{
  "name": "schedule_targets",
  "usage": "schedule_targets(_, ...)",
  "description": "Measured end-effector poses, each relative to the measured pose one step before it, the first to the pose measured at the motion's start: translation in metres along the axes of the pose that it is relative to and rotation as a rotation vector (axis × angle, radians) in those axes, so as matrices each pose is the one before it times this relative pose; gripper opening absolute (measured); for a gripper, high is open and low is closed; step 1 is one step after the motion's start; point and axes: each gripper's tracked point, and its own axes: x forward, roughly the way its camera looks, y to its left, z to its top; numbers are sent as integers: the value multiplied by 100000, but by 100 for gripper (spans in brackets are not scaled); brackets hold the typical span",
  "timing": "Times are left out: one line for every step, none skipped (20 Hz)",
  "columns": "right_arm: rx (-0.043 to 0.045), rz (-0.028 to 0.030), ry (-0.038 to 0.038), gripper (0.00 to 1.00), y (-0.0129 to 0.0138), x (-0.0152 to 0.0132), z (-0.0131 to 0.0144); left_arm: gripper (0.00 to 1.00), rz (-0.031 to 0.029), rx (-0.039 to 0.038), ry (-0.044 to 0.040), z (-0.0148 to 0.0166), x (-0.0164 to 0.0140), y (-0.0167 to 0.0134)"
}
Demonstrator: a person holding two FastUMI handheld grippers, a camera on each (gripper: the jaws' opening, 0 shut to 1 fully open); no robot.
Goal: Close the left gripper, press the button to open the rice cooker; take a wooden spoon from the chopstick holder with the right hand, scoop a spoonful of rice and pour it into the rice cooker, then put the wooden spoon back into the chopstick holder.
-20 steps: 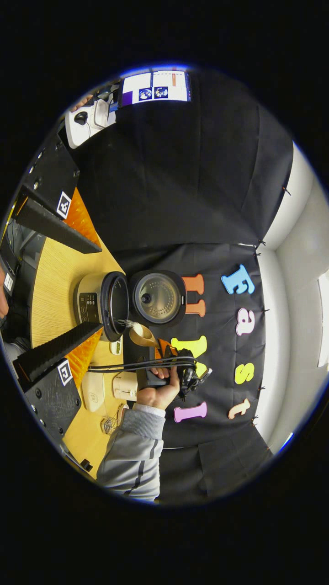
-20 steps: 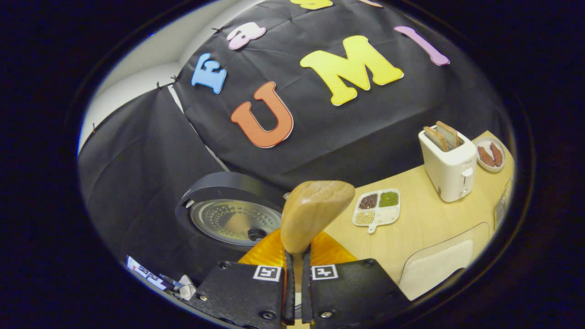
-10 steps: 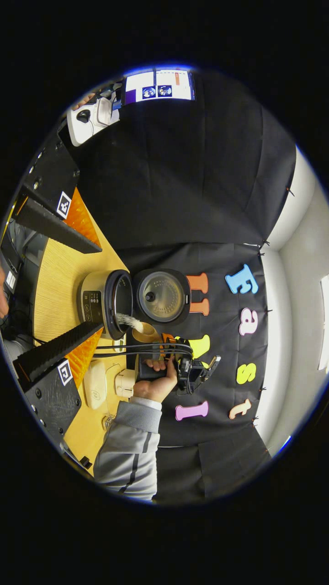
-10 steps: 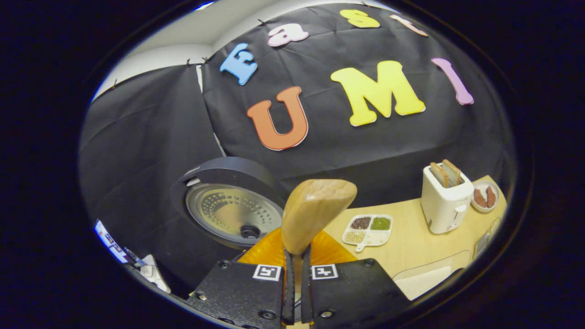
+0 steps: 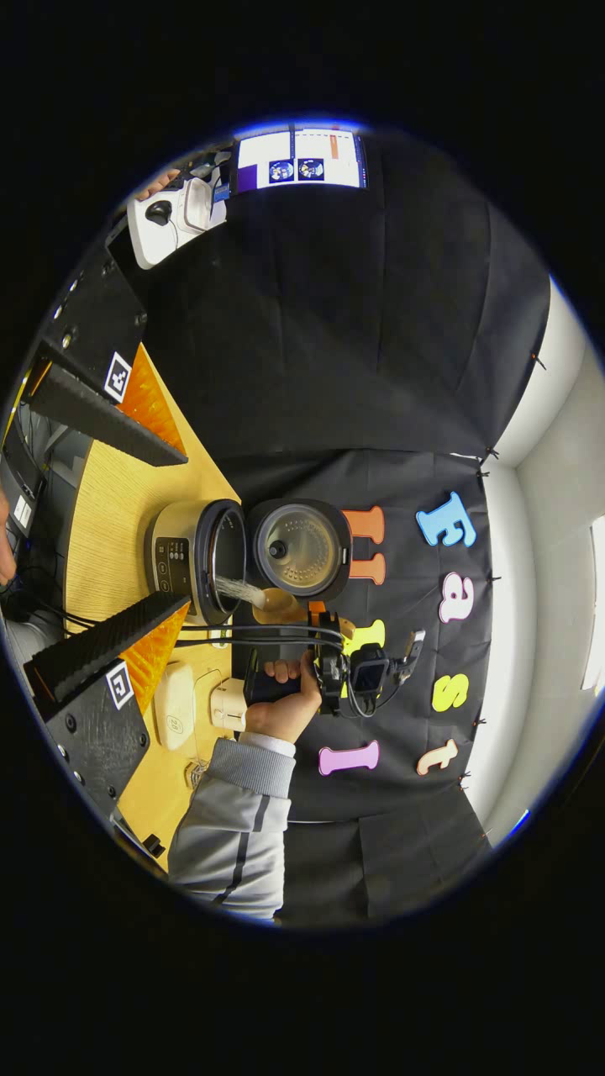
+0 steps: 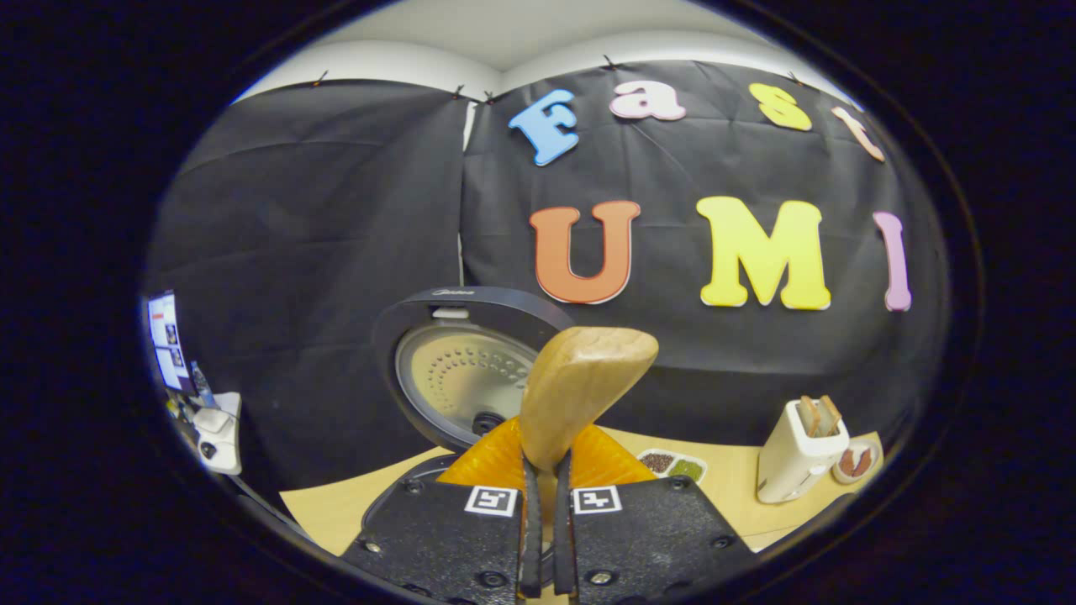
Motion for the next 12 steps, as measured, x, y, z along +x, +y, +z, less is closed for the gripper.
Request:
schedule_targets(-4405, 487, -535, 11, 682, -9, 314, 96, -375, 80, -53, 73, -74, -218)
schedule_targets(-4511, 1212, -636, 11, 847, 1, 332, 96, -292, 203, -247, 152, -5, -178)
schedule_targets(-4297, 1067, -650, 11, 986, -57, 546, 96, -173, 347, -99, 119, -72, 2)
schedule_targets(-3689, 1051, -418, 11, 889, -162, 375, 96, 113, 444, -236, 122, -8, -76)
schedule_targets(-2377, 1089, -215, 11, 765, 33, 184, 96, 217, 384, -301, 55, -102, 1)
schedule_targets(-1409, 865, -43, 11, 857, 108, 256, 96, -28, 253, -375, 133, -68, -55)
schedule_targets(-1432, 818, -32, 11, 838, -8, 213, 96, -206, 108, -204, 60, -202, -95)
schedule_targets(-1926, 553, -302, 11, 804, -103, 276, 96, -129, 6, -3, 16, -13, -39)
schedule_targets(-2079, 490, -214, 11, 716, 132, 164, 96, -61, 129, 203, -88, -68, -68)
schedule_targets(-1633, 523, 665, 11, 561, 57, -2, 96, -1, 479, 114, 31, -118, 142)
schedule_targets(-617, 240, 553, 11, 407, 6, -155, 96, 478, 521, -312, 225, -186, 138)
schedule_targets(-348, 167, 106, 11, 429, -8, 149, 96, 633, 366, -289, 256, -90, 154)
